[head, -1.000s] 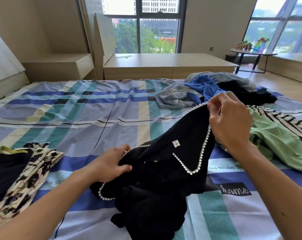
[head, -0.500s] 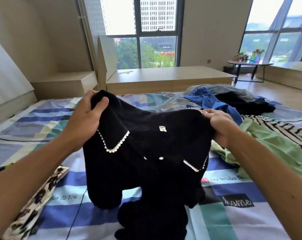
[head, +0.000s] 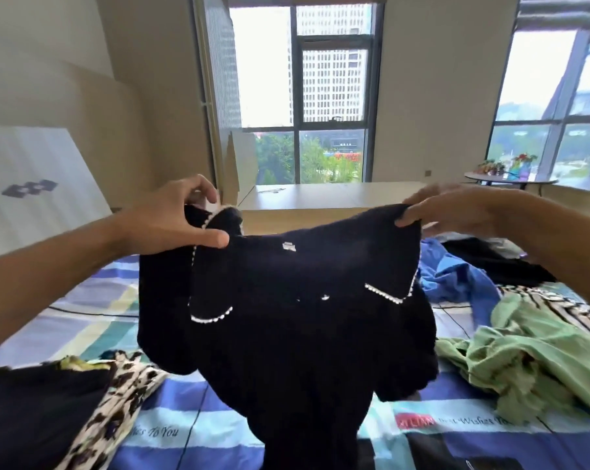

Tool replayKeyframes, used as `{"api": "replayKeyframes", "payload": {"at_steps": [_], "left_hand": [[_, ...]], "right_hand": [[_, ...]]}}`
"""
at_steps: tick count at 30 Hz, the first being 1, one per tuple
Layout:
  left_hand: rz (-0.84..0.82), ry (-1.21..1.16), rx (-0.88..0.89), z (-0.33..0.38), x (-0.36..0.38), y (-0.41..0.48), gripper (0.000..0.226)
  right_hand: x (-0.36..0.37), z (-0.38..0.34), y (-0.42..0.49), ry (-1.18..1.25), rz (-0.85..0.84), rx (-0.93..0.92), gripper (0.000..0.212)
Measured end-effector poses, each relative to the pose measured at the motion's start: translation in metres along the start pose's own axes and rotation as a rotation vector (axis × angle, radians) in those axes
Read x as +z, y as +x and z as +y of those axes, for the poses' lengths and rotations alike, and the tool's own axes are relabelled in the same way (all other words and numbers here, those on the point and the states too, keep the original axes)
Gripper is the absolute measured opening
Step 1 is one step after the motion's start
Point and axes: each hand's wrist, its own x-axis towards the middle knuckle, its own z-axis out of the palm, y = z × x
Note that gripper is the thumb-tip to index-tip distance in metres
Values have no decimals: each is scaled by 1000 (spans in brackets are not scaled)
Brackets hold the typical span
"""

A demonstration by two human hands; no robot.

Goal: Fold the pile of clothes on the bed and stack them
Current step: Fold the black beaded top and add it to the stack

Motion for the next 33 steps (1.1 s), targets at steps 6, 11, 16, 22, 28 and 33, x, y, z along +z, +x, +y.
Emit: {"api": "replayKeyframes", "payload": {"at_steps": [6,11,16,22,28,33], "left_hand": [[12,101,117,-28,-2,-10,27],[30,-13,148,-29,-5,-3,10],[189,-97,116,-16,-26,9,10],[233,10,190,20,-66,25,33],[361,197,278,45,-108,30,18],[657,88,273,69,-125,35,12]], "right_hand": [[28,12,-8,612,-106,-21,25],[29,-3,-19,568,-256,-194,38],[7,-17,-13,-280,-212,-315,59],[-13,-54,-7,-48,286,-452,18],[-28,-88,-16,74,533,-544,10],[-33,-128,-31,-20,772,-720,15]]}}
